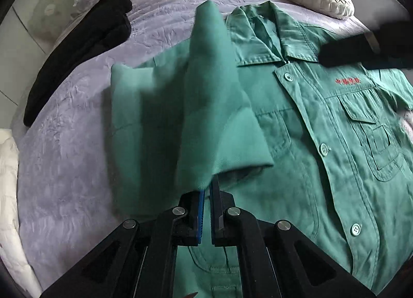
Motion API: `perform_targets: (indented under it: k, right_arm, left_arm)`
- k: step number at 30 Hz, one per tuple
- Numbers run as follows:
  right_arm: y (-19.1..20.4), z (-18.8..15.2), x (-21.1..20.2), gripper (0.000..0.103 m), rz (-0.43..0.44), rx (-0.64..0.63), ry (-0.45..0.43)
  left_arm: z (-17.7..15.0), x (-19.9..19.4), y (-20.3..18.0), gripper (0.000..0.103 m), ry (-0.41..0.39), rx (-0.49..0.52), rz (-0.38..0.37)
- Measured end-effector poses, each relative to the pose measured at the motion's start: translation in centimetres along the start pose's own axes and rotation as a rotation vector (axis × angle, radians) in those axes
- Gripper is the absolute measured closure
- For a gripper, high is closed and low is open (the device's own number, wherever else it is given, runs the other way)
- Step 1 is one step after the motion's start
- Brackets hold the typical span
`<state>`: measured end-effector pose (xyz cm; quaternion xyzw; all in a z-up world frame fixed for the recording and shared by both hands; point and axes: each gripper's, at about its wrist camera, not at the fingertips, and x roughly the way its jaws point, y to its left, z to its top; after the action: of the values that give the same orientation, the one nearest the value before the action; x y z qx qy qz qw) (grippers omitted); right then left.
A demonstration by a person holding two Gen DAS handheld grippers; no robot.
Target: Fold large clothes
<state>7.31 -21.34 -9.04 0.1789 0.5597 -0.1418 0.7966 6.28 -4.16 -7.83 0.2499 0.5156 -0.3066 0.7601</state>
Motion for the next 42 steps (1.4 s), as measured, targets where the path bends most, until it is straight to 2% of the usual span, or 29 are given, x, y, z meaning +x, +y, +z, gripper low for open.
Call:
perform_targets:
  k: [2, 3, 4, 5, 6, 10, 13, 15, 17, 19, 20, 22, 23, 25, 26, 27, 29, 30, 31, 33, 36, 37, 39, 40, 42]
  right_arm:
    - [0.0, 0.7, 0.0, 0.0, 0.01, 0.024, -0.001]
    - [0.1, 1.0, -0.1, 0.0, 0.007, 0.025, -0.003]
    - [0.2, 1.2, -0.1, 0.0, 0.006, 0.018, -0.002]
    - [0.3, 1.3, -0.1, 0.0, 0.011, 0.007, 0.004]
    - [0.4, 1.3, 0.1, 0.0, 0.012, -0.003, 0.012]
    - [0.6, 1.3, 0.4, 0.0, 0.002, -0.001, 0.023]
    - [1.9, 1.4, -0.4, 0.0, -0.017, -0.023, -0.038]
    - [3.3, 1.6, -1.3, 0.0, 0.013, -0.05, -0.092]
    - [5.3, 1.9, -1.6, 0.0, 0.085, -0.079, -0.114]
    - [8.0, 2.0, -0.2, 0.0, 0.165, -0.138, -0.075]
    - [9.2, 2.0, 1.0, 0.0, 0.169, -0.171, -0.036]
    - [11.0, 1.6, 3.8, 0.0, 0.118, -0.239, 0.036]
    - [11.2, 1.2, 5.5, 0.002, 0.03, -0.283, 0.058]
    - [9.4, 0.9, 7.5, 0.003, -0.17, -0.315, 0.057]
    - [6.8, 0.9, 8.2, 0.003, -0.25, -0.278, 0.066]
    - [4.3, 0.9, 8.6, 0.003, -0.292, -0.22, 0.089]
    - [-3.1, 0.7, 8.5, 0.003, -0.382, -0.017, 0.153]
    - [-5.2, 0.6, 8.0, 0.003, -0.39, 0.048, 0.16]
    - [-7.9, 0.4, 6.8, 0.003, -0.359, 0.15, 0.149]
    - [-9.9, 0.2, 4.3, 0.003, -0.291, 0.236, 0.086]
    - [-7.0, 0.4, 1.9, 0.003, -0.195, 0.133, -0.033]
    - [-5.2, 0.5, 2.0, 0.003, -0.143, 0.078, -0.046]
    - [-0.8, 0.6, 4.3, 0.003, -0.075, -0.052, -0.018]
    - [0.6, 0.5, 5.7, 0.003, -0.09, -0.103, 0.003]
    - [3.6, 0.1, 9.9, 0.004, -0.212, -0.238, 0.048]
  left_arm:
    - [-0.6, -0.3, 0.5, 0.098, 0.003, -0.025, -0.015]
    - [-1.0, -0.5, 0.9, 0.061, 0.005, -0.046, -0.026]
    - [-1.2, -0.6, 1.3, 0.003, 0.009, -0.07, -0.036]
    - [-1.4, -0.8, 1.7, 0.005, -0.012, -0.1, -0.027]
    - [-1.3, -0.7, 2.2, 0.0, -0.019, -0.125, -0.018]
    - [-1.4, 0.7, 3.8, 0.0, -0.009, -0.203, -0.029]
    - [-2.1, 1.4, 6.1, 0.0, -0.004, -0.277, 0.025]
    - [-2.9, 2.0, 8.0, 0.0, -0.001, -0.315, 0.071]
    - [-3.2, 2.9, 9.9, 0.0, 0.02, -0.352, 0.115]
    - [-4.1, 3.9, 11.7, 0.0, 0.058, -0.401, 0.129]
    - [-4.5, 4.4, 12.4, 0.0, 0.073, -0.426, 0.141]
    - [-5.1, 4.8, 13.4, 0.0, 0.086, -0.454, 0.158]
    - [-5.3, 4.9, 13.6, 0.0, 0.085, -0.452, 0.163]
    - [-5.5, 5.5, 13.3, 0.0, 0.079, -0.422, 0.183]
    - [-5.4, 5.9, 13.1, 0.0, 0.08, -0.398, 0.187]
    - [-5.5, 6.8, 12.4, 0.0, 0.085, -0.363, 0.186]
    - [-5.1, 8.1, 11.7, 0.0, 0.097, -0.322, 0.182]
    - [-5.1, 9.0, 11.0, 0.0, 0.105, -0.302, 0.177]
    - [-4.9, 9.3, 10.7, 0.0, 0.111, -0.292, 0.172]
    - [-4.6, 10.7, 9.9, 0.0, 0.119, -0.278, 0.167]
    - [-3.7, 12.3, 9.3, 0.0, 0.112, -0.277, 0.211]
    - [-3.4, 12.7, 9.4, 0.0, 0.114, -0.282, 0.222]
    - [-3.1, 13.7, 9.6, 0.0, 0.113, -0.301, 0.241]
    - [-3.0, 14.0, 9.7, 0.0, 0.11, -0.305, 0.25]
    - [-2.9, 14.5, 10.0, 0.0, 0.102, -0.309, 0.282]
